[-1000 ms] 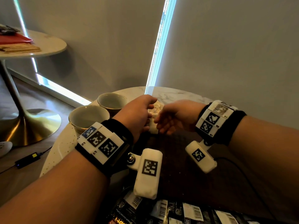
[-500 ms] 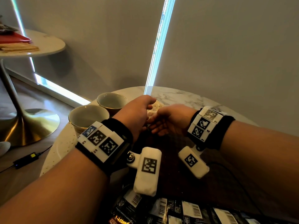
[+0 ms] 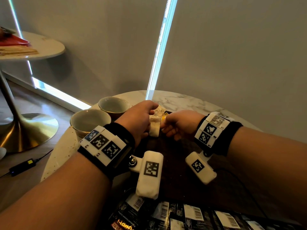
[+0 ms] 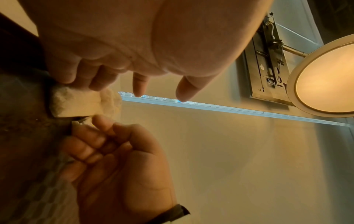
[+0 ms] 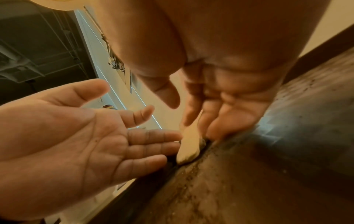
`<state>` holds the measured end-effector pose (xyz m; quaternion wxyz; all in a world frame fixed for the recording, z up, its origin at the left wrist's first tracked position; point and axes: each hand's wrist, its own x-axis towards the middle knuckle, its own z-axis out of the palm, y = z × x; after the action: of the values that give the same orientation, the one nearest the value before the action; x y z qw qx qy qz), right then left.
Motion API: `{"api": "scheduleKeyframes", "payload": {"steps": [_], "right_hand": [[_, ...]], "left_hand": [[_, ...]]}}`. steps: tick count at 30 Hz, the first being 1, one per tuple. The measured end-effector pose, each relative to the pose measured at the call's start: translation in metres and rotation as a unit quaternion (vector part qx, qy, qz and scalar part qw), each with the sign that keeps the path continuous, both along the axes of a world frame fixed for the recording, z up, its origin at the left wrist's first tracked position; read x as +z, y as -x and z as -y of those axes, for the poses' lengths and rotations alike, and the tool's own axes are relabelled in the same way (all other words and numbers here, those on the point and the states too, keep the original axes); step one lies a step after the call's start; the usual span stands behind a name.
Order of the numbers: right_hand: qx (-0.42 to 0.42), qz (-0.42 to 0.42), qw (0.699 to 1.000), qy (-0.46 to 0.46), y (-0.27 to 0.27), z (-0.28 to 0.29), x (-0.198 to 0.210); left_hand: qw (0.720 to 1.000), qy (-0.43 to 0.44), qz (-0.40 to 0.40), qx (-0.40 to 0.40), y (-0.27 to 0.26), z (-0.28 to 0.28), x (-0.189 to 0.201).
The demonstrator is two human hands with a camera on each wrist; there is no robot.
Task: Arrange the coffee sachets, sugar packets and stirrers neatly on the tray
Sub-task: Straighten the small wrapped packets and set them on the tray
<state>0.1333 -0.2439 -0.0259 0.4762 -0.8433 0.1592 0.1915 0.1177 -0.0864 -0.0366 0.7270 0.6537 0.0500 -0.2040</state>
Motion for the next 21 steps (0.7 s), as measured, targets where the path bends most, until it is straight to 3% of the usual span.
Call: {"api": "scheduleKeyframes", "payload": {"steps": [3, 5, 7, 10, 21], "right_hand": [[-0.133, 0.055, 0.989, 0.024, -0.013, 0.007, 0.004], [-0.179, 0.050, 0.981, -0.053, -0.021, 0.010, 0.005], [-0.184, 0.027, 0.975, -0.125, -0.023, 0.008, 0.005], [-0.167, 0.027, 0.972, -0.164, -0.026, 0.005, 0.000], [-0.169, 0.020, 0.974, -0.149, -0.031, -0.006, -0.001]], "left_hand": [[1.000, -0.004, -0.004, 0.004, -0.001, 0.001, -0.001], [1.000, -0.005, -0.008, 0.005, -0.002, 0.001, -0.002], [1.000, -0.004, -0.014, 0.002, -0.004, 0.002, -0.003], [1.000, -0.004, -0.014, -0.001, -0.004, 0.002, -0.004], [1.000, 0.000, -0.020, 0.000, -0.004, 0.002, -0.002]]}}
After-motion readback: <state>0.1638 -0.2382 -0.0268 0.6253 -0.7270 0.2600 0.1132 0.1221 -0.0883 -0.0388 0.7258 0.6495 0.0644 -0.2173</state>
